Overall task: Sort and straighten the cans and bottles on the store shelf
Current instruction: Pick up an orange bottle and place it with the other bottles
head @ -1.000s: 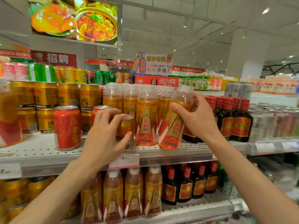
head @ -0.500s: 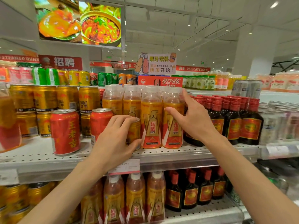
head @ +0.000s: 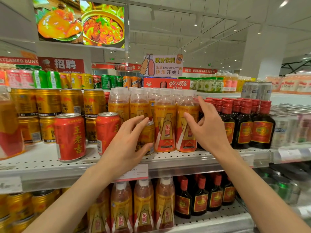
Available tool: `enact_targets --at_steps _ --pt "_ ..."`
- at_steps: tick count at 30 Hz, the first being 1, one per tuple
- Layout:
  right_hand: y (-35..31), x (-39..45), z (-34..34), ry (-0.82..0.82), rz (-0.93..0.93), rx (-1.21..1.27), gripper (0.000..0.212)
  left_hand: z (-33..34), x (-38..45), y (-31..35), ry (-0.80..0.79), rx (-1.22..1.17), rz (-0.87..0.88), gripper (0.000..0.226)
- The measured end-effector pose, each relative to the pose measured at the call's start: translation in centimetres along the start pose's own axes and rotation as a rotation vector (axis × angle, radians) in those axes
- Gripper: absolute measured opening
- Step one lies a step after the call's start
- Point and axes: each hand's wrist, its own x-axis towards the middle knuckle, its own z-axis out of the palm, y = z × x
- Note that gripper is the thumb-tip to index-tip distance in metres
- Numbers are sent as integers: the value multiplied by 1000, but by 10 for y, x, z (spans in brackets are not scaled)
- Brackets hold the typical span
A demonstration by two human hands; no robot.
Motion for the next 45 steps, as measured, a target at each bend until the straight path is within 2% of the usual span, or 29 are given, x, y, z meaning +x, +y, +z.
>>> enact_targets --at_steps 4,6,9,13,16,18,26,33,36,41,45 --pt "-8 -10 -2 134 -80 27 46 -21 -13 -4 69 60 8 61" --pt "-19 -12 1 124 -136 36 34 -33 -21 -9 147 118 -21 52" --pt "-39 -15 14 -2 -260 67 24 -49 -29 -23 230 145 -93 44" --pt "-65 -17 40 -226 -296 24 30 -54 -38 -38 212 99 -185 36" --pt "-76 -15 51 -369 -222 -35 34 -48 -45 -39 176 45 -194 31" --pt "-78 -16 53 -401 -176 -18 36 -46 -48 -40 161 3 -195 27" --pt "-80 -24 46 -324 -66 107 43 -42 -64 -42 131 -90 -205 28" --pt "-95 -55 46 -241 270 497 40 -41 -81 -26 -1 -277 -164 65" --pt "-107 -72 47 -221 387 602 48 -42 -87 -26 -14 -368 -177 74" --pt "-122 -103 48 -248 546 711 45 -45 -100 -35 -54 -429 -143 69" --pt "-127 -129 44 -291 607 687 46 -51 -114 -40 -96 -471 -71 69"
